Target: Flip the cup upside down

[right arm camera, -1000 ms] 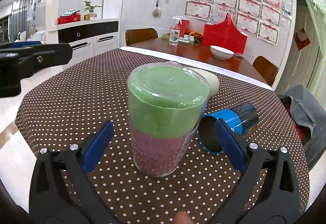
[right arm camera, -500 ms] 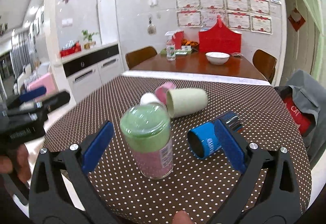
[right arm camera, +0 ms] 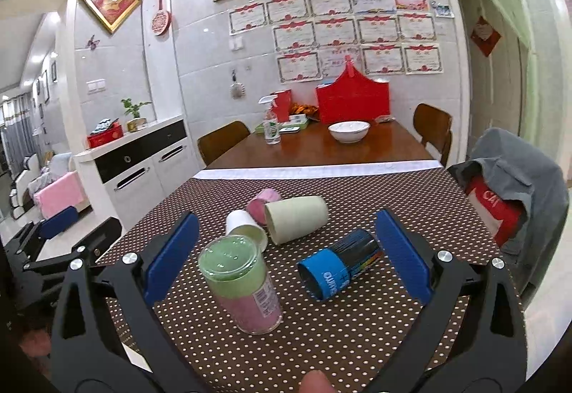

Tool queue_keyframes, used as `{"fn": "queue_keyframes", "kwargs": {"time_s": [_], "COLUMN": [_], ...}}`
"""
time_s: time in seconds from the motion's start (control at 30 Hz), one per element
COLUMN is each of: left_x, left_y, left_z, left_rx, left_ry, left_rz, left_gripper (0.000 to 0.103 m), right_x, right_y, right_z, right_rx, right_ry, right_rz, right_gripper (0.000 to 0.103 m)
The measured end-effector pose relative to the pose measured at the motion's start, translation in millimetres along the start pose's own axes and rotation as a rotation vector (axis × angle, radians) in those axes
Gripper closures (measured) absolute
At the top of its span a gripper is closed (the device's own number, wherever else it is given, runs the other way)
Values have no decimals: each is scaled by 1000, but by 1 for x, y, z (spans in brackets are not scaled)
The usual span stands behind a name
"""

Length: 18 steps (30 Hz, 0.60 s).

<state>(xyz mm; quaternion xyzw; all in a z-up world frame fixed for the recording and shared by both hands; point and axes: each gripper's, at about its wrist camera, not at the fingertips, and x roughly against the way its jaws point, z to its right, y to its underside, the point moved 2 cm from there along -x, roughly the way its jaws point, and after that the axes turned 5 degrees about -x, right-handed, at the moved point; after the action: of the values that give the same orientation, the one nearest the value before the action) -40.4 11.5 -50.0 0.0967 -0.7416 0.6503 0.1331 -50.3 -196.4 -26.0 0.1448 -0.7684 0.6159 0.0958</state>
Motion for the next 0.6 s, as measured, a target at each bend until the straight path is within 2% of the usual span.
{"fn": "queue_keyframes", "kwargs": {"time_s": [0.23, 0.6], "left_x": [16, 46], "left_y": [-2, -1], "left_z": [5, 3], "left_rx": [2, -2], "left_ry": [-1, -29], "left_rz": [38, 82], "left_gripper": [12, 12], "right_x": [8, 28], "right_y": [9, 22], "right_z": [-1, -10], "right_rx": [17, 43], "right_ry": [65, 82], "right_rz": [1, 33], "right_gripper": [6, 6]}}
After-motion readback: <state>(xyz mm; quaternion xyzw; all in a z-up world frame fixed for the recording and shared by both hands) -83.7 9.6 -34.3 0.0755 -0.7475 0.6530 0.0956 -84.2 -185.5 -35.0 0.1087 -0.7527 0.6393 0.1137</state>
